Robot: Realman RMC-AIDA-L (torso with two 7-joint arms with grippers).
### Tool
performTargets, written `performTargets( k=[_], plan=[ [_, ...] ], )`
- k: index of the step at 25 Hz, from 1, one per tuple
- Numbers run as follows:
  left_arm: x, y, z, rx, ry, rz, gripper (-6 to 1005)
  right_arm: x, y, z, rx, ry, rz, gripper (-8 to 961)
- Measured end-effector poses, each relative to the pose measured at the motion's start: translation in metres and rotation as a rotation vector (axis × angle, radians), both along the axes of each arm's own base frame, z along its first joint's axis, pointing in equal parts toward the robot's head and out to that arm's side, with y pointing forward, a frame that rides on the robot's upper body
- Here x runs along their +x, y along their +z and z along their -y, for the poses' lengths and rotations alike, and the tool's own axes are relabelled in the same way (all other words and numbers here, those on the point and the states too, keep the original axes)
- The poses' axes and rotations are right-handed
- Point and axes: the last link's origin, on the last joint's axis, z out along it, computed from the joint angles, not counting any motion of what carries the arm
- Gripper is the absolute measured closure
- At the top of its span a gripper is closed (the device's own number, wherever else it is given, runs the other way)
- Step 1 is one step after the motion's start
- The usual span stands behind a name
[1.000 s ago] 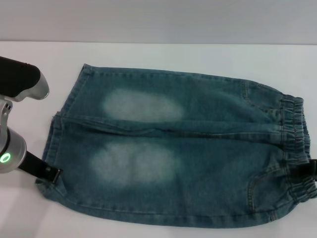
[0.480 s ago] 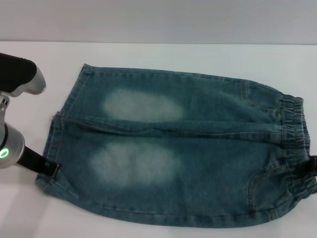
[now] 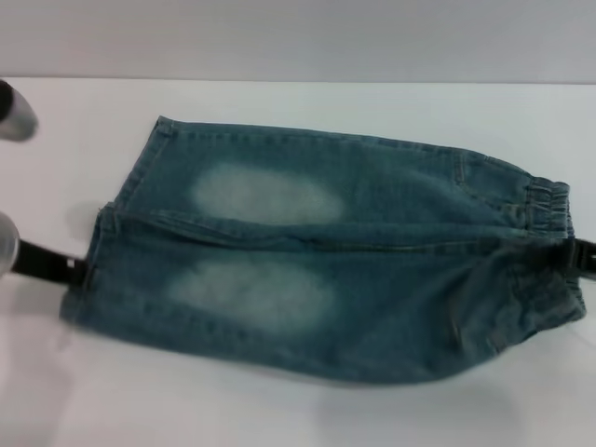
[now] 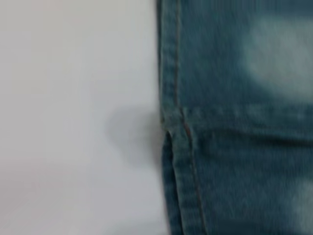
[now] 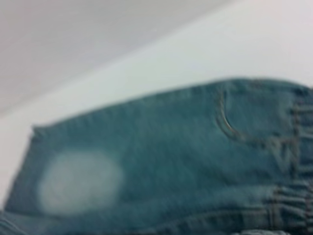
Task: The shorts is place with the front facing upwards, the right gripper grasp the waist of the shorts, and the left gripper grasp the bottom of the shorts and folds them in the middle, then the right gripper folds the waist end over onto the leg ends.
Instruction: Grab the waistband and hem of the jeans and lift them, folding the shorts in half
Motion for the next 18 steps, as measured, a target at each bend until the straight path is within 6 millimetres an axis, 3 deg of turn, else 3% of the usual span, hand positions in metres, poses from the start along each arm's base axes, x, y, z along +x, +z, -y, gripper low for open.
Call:
performTargets(
  k=[9,18],
  plan=[
    [-0.004,0.021,-0.015,0.213,-0.081,0.123,895,0.019,-0.005,-0.006,0.215,0.077,-0.369,936],
    [-0.002,0.026,-0.030,0.380,-0.184,0.269,889,0.030,0.006,-0.005,0.429,0.111,-0.562,930]
  ],
)
